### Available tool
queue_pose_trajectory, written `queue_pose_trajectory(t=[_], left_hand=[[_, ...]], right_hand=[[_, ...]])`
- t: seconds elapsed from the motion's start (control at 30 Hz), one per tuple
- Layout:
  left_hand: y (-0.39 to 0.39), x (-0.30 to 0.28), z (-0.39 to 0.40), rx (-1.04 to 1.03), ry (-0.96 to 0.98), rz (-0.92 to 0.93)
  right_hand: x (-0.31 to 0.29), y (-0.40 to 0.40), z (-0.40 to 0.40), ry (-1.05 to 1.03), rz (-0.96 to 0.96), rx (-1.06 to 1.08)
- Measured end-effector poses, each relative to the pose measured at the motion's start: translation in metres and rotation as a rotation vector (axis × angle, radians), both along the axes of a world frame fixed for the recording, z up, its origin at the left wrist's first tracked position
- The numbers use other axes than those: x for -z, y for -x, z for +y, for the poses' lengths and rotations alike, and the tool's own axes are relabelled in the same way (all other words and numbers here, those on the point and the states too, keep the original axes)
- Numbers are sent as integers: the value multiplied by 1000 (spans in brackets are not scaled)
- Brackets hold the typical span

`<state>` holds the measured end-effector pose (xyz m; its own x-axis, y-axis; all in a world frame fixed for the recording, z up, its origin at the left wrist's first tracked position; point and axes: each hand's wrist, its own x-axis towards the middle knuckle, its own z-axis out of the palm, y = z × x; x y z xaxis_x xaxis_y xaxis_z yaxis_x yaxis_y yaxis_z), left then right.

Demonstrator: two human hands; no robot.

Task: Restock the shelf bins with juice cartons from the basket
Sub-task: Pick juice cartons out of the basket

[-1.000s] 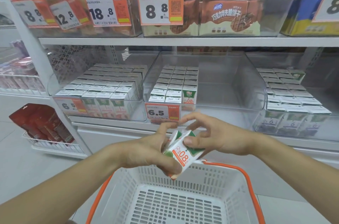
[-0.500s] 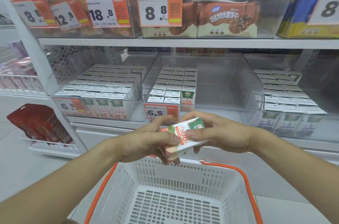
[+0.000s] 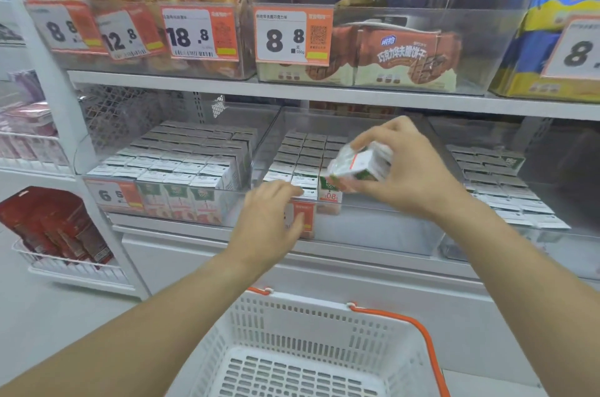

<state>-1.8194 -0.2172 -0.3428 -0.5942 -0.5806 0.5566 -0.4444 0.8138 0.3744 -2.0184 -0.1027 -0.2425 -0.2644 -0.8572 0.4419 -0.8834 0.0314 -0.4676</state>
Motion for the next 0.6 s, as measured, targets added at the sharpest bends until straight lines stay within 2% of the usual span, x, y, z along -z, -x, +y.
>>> queue_pose_trajectory(t=[0.07, 0.13, 0.23, 0.33, 0.4, 0.6], left_hand=[[8, 8, 0, -31, 74, -32], [13, 11, 0, -60, 122, -12], [16, 14, -3, -78, 152, 36], [17, 16, -6, -70, 184, 66], [16, 16, -8, -58, 196, 66], [17, 15, -8, -57, 164, 42]], right_hand=[[2, 2, -12, -156, 161, -10], [8, 7, -25, -253, 178, -36], [21, 18, -38, -285, 48, -74], [39, 32, -43, -245, -262, -81], [51, 36, -47, -230, -363, -89], [54, 27, -54, -341, -249, -133]])
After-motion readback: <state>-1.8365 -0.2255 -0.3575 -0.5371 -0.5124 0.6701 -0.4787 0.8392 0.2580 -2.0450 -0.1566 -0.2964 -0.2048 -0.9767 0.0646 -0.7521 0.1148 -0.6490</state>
